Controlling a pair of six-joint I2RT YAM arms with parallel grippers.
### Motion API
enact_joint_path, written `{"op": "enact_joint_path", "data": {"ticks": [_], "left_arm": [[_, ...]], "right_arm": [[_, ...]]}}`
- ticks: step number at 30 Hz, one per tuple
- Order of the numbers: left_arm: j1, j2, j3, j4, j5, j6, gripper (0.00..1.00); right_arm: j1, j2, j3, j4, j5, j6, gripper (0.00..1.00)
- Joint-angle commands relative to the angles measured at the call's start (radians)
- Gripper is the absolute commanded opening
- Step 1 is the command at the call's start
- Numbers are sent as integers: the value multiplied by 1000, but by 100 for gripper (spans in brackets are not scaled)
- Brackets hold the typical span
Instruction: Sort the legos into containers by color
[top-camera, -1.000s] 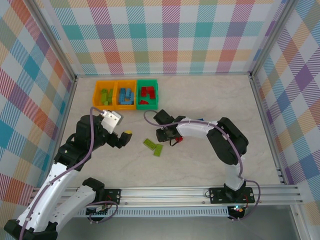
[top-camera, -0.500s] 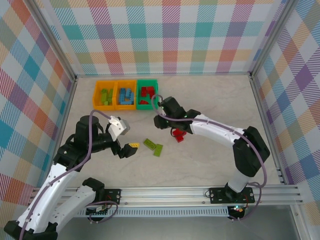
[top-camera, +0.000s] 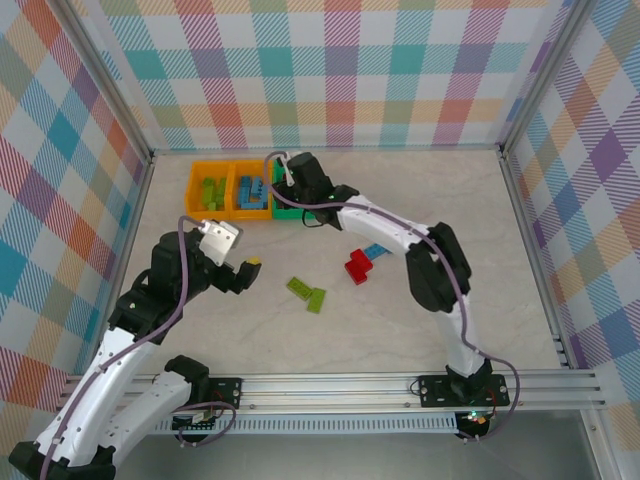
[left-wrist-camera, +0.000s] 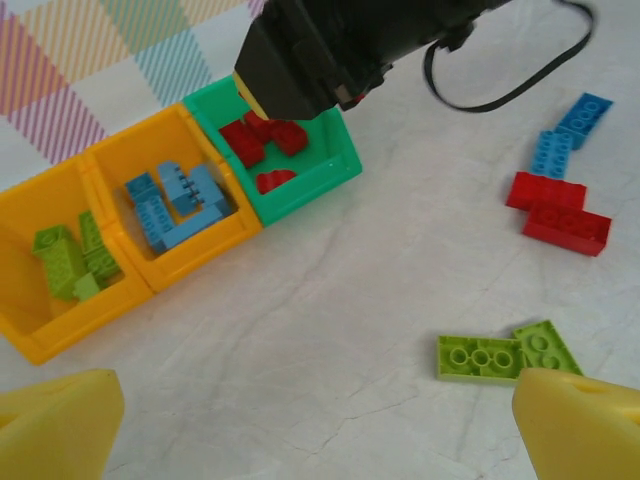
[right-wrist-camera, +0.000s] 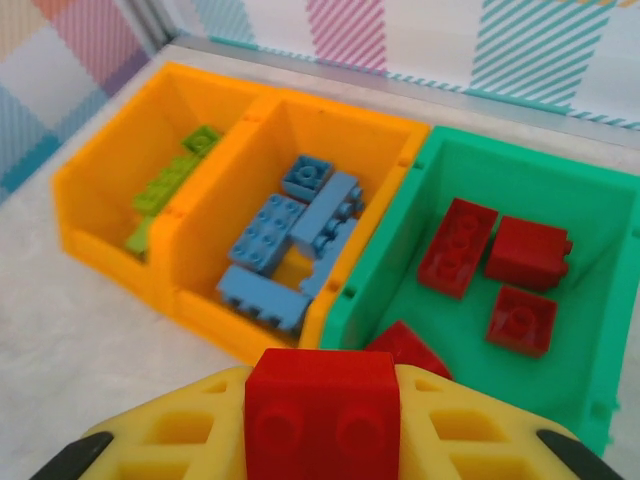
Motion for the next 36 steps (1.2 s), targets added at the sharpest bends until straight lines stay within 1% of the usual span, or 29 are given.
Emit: {"op": "enact_joint_path", "data": {"ticks": [1,6,7,10,12,16,19,20,21,23,25,26,29,30,33,35,36], "left_arm": [[15,-17,-21,53,-59,-21,100],[16,-8,-23,42,-65,-6,100],[15,-9,-26,44,-68,-5,100],[15,-9,-31,49,-75,-7,100],[16,-7,-31,48,-68,-8,100],[15,1,-30,43,-60,-8,100],[15,4,-29,42,-60,-8,100],[15,5,-25,43,-60,-8,100],[16,6,-24,40,-58,-8,100],[15,8,-19,32,-54,-10,100],[15,8,-13,23,-52,-12,100],[15,8,-10,20,-53,-14,100],[15,9,-3,8,-53,-16,100],[15,8,-1,4,-53,-16,100],[15,6,1,-4,-42,-17,100],[15,8,5,-9,-28,-19,100],[15,9,6,-10,-19,-21,100]], "right_arm": [[-30,112,181,-74,69,-64,24],[-41,337,503,-259,56,-136,35],[-41,377,579,-312,51,-140,39],[-41,461,768,-435,38,-150,53],[-41,498,877,-515,36,-162,55],[-42,534,1038,-681,45,-210,58],[-45,579,1219,-872,46,-282,66],[-46,591,1258,-923,48,-300,69],[-45,569,1232,-969,32,-374,75],[-46,572,1262,-1093,-12,-481,86],[-43,570,1268,-1233,-32,-577,89],[-49,538,1195,-1261,-41,-586,90],[-68,338,822,-1233,-142,-600,93],[-68,264,685,-1207,-148,-615,94],[-67,8,254,-1022,-101,-622,100],[-74,-139,47,-915,-76,-591,100],[-82,-197,-30,-885,-70,-563,100]]}}
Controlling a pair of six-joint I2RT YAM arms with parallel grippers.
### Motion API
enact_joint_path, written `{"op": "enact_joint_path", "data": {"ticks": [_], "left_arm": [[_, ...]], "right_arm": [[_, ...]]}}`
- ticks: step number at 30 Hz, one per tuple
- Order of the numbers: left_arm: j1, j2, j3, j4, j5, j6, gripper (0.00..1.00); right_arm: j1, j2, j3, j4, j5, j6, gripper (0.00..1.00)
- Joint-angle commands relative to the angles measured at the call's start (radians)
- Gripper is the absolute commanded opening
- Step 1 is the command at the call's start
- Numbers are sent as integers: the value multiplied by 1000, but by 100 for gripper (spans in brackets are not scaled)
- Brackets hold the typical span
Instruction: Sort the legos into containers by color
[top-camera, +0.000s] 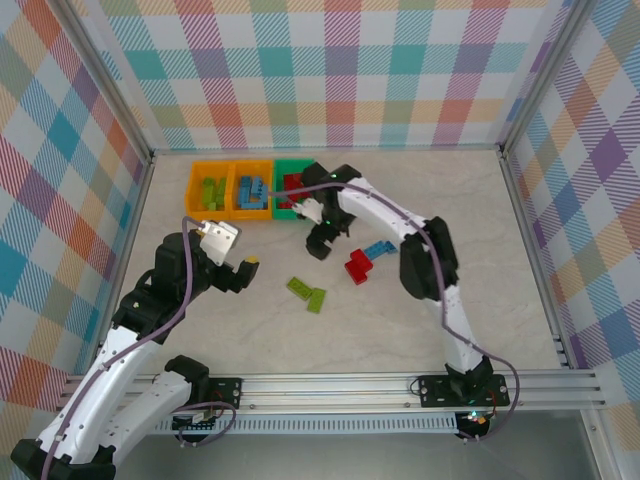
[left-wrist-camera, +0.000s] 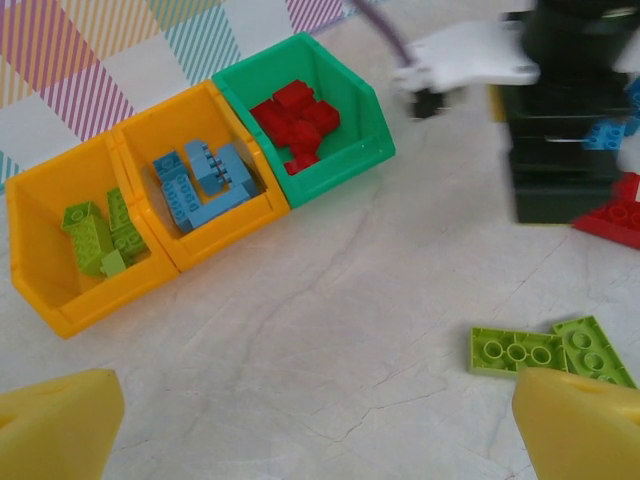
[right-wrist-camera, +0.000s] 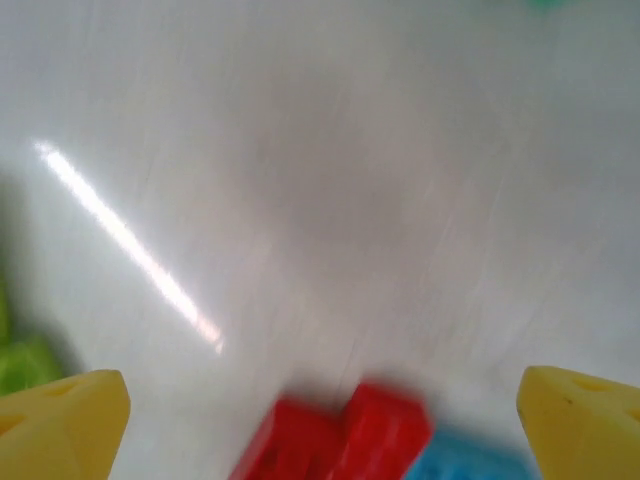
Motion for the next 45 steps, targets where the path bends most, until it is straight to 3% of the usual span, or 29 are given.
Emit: {"op": "enact_joint_path", "data": {"ticks": [1,8,14,16,19,23,27,30,35,37,41,43,45], "left_arm": [[14,0,26,-16,39,-20,100],[13,20,39,-24,90,-34,100],[13,25,40,-29,80,-34,100],[13,23,39,-27,75,-34,100],[13,24,39,-30,71,-33,100],[13,20,36,-29,55,-31,100],[13,20,34,-29,51,-29,100],[13,20,34,-30,49,-29,100],[13,20,35,-35,93,-17,100],[13,13,41,-47,205,15,100],[13,7,46,-72,576,99,100],[10,27,50,-76,631,108,100],[10,54,67,-90,650,109,100]], "right_arm": [[-28,-247,-195,147,13,45,100],[-129,-446,-545,301,137,509,100],[-288,-601,-839,591,55,1071,100],[-306,-609,-884,677,29,1150,100],[-321,-588,-913,747,87,1274,100],[-367,-484,-850,671,70,1470,99],[-370,-380,-769,572,83,1552,98],[-372,-325,-755,592,89,1538,96],[-384,-305,-770,621,72,1493,74],[-389,-328,-816,662,69,1494,61],[-419,-374,-887,708,59,1487,37],[-440,-406,-909,722,52,1459,28],[-458,-457,-932,747,47,1415,25]]}}
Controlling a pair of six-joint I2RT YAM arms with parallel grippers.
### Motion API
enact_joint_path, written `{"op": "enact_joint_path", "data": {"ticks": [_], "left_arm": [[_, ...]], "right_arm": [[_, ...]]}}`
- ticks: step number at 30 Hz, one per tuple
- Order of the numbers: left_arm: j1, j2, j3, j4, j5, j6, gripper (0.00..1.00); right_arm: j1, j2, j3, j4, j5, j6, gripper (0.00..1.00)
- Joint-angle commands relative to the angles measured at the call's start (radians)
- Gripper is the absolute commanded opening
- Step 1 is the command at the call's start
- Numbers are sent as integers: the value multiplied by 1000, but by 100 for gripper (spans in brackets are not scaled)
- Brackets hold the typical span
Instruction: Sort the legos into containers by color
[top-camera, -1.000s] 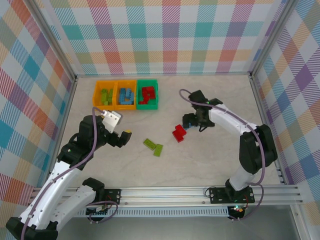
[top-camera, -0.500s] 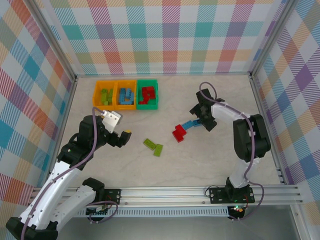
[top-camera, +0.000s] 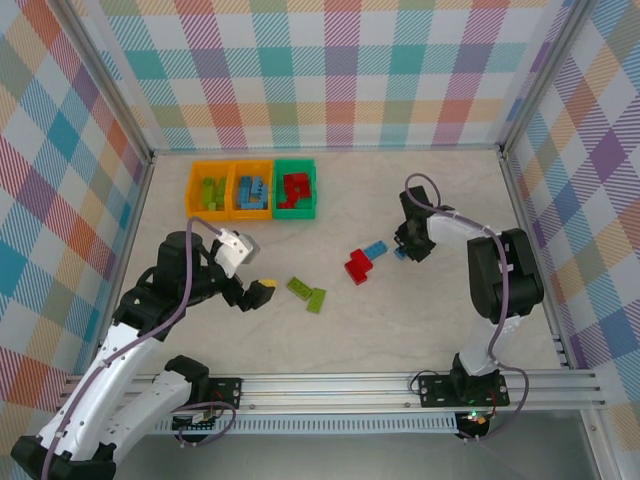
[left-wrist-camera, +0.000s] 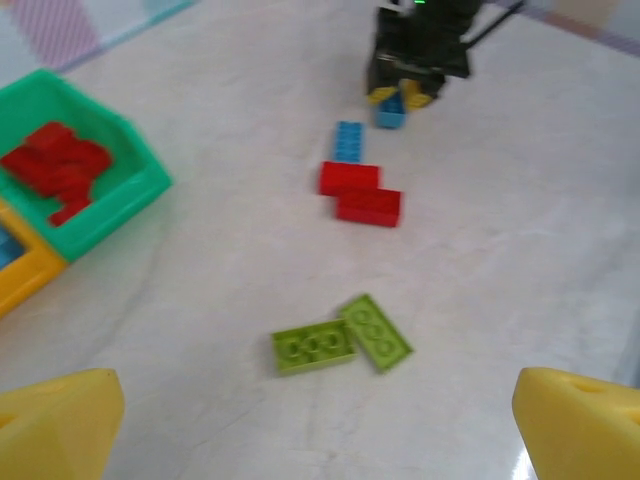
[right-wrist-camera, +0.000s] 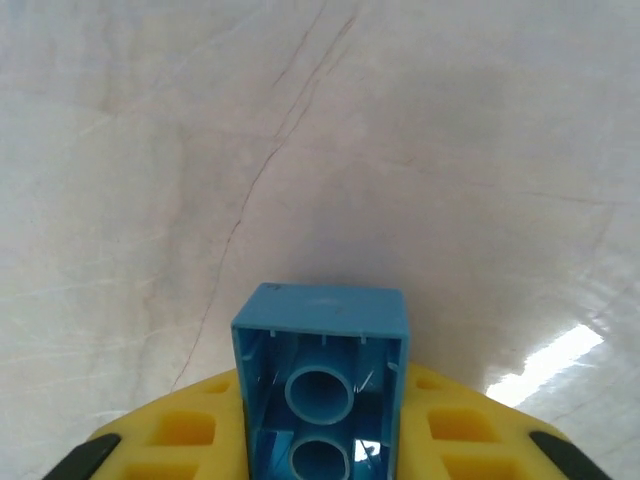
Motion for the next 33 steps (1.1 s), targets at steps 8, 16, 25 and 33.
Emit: {"op": "enact_joint_path", "data": {"ticks": [8,16,25,33], "left_arm": [[8,1,34,-9,88,15,100],[10,13,19,36,-559,-138,100],[10,-45,-24,121,-677,-179,100],[10,-48,-34,133,-662,-185,100]], "right_arm": [[57,-301,-69,422,-246,-431,23],[355,-107,173,562,-398,-662,20],[473,250,517,623,-449,-784,24],[478,599,930,502,-309,-849,22]]}}
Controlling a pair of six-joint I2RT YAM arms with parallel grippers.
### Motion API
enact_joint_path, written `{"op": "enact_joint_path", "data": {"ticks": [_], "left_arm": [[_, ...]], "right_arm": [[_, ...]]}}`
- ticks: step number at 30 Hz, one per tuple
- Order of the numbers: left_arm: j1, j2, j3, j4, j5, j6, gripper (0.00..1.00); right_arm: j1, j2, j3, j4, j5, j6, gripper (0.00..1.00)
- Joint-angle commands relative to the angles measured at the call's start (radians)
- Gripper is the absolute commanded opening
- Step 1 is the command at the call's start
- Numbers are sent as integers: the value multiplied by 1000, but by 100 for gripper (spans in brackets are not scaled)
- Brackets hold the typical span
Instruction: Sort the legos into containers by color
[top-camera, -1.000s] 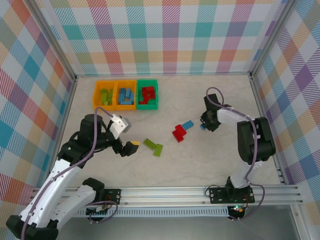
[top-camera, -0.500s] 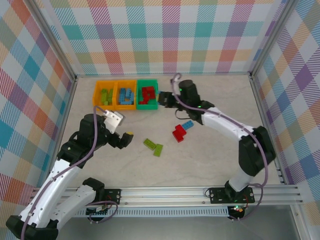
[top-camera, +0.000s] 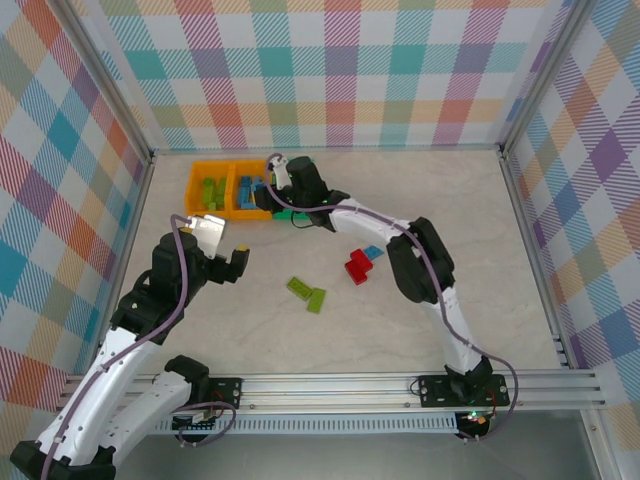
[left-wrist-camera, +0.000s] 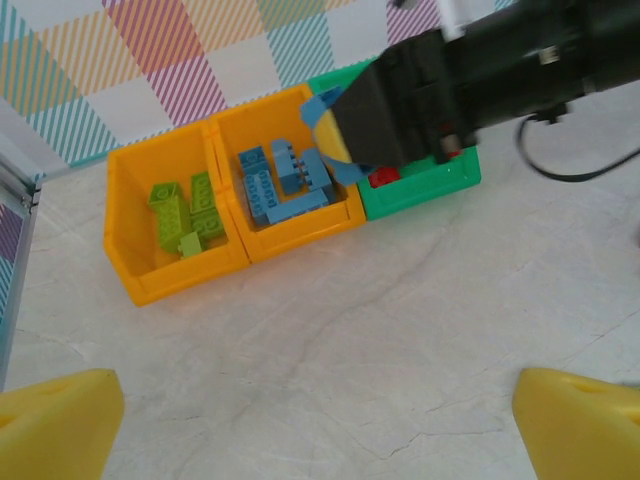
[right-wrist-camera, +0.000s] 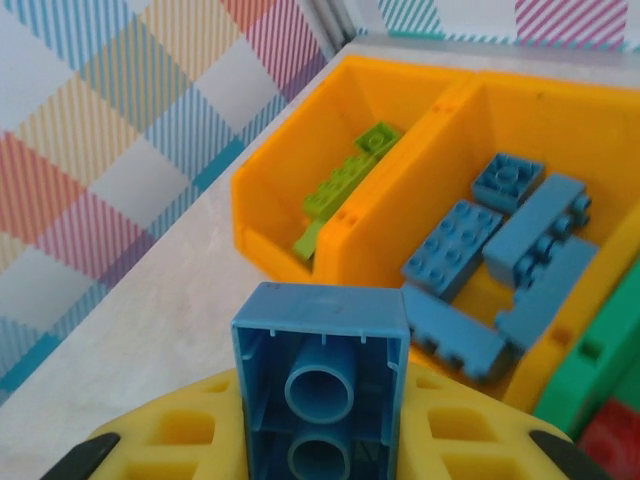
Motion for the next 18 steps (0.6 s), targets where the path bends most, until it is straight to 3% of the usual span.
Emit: {"op": "enact_joint_path", "data": {"ticks": [1,4,6,8,13,18], "left_arm": [[10,-6,-16,43,-3,-20,100],[10,5,-18,47,9,-22,100],[10,15,-13,42,10,-22,100],[10,18,-13,43,8,-22,100],[10,20,-16,47,9,-20,100],[10,21,-13,33,18,-16,100]], "right_arm": [[-3,102,157,-44,52,-68,23],[-5,189,268,-54,82,-91,36],[-9,242,361,-97,108,-95,61],[-13,279,458,-174,102,-106,76],[-15,229,482,-258,105,-147,79],[-16,22,237,-246,79,-191,88]]}}
